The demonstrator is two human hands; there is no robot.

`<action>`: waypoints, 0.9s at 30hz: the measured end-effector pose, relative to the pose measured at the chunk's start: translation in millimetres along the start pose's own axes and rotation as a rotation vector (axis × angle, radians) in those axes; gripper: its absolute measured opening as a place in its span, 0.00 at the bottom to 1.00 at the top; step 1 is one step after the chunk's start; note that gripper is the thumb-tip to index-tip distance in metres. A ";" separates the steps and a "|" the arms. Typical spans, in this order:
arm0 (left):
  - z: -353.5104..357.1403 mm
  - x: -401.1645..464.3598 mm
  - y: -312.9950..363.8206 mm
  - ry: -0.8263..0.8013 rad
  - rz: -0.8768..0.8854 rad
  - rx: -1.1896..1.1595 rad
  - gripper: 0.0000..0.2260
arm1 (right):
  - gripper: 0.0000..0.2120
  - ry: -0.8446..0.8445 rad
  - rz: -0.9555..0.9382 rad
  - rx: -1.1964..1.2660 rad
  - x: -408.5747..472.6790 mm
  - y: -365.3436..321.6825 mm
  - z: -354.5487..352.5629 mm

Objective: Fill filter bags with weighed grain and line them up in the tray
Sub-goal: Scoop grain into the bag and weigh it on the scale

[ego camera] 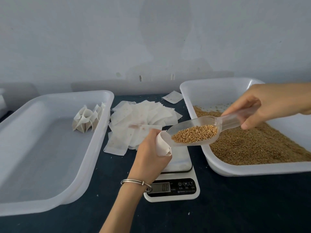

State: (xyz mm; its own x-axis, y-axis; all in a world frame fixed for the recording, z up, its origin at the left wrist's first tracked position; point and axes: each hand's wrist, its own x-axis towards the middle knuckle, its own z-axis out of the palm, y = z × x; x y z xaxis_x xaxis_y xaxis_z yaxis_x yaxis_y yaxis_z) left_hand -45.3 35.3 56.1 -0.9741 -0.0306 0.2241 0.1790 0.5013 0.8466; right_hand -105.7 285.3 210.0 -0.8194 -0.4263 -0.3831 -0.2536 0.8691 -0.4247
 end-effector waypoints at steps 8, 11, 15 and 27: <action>9.5 2.8 0.0 -0.010 -0.007 -0.008 0.15 | 0.22 -0.008 -0.006 -0.130 2.5 -16.0 -10.7; 12.1 4.4 -0.3 -0.002 -0.001 -0.015 0.16 | 0.20 -0.010 0.003 -0.181 6.4 -24.1 -12.6; 14.7 6.4 -2.2 -0.009 -0.015 -0.004 0.15 | 0.20 -0.013 0.018 -0.238 10.8 -32.7 -13.3; 22.9 9.5 -2.6 0.001 -0.002 0.048 0.14 | 0.20 -0.030 0.052 -0.443 10.9 -53.2 -16.9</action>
State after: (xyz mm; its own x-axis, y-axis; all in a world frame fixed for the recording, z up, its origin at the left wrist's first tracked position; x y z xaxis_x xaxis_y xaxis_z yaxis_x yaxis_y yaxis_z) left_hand -58.2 53.5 44.9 -0.9743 -0.0326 0.2229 0.1701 0.5423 0.8228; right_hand -109.8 238.7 242.2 -0.8233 -0.3809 -0.4209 -0.4136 0.9103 -0.0147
